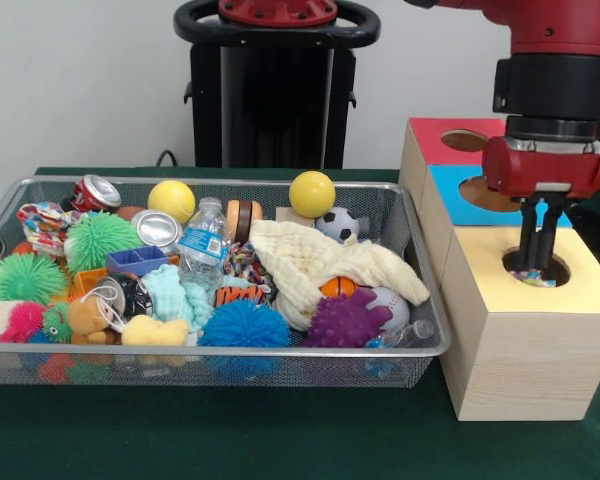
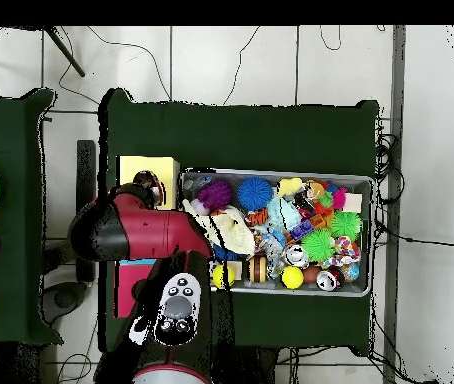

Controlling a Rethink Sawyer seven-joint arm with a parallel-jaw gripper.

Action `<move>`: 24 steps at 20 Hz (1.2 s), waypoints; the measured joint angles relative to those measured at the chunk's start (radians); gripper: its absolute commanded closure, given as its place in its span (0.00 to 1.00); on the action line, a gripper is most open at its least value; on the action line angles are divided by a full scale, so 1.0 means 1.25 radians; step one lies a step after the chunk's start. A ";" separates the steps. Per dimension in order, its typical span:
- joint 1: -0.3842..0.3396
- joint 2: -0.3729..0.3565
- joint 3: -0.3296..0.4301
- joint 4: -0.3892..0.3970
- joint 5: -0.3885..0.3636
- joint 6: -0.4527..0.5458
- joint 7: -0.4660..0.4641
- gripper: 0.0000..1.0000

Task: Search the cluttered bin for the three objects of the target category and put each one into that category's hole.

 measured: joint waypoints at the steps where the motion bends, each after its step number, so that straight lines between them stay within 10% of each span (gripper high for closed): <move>1: 0.000 -0.003 0.001 0.000 0.001 0.004 0.000 1.00; 24: 0.044 -0.040 -0.027 -0.003 0.014 0.175 0.000 1.00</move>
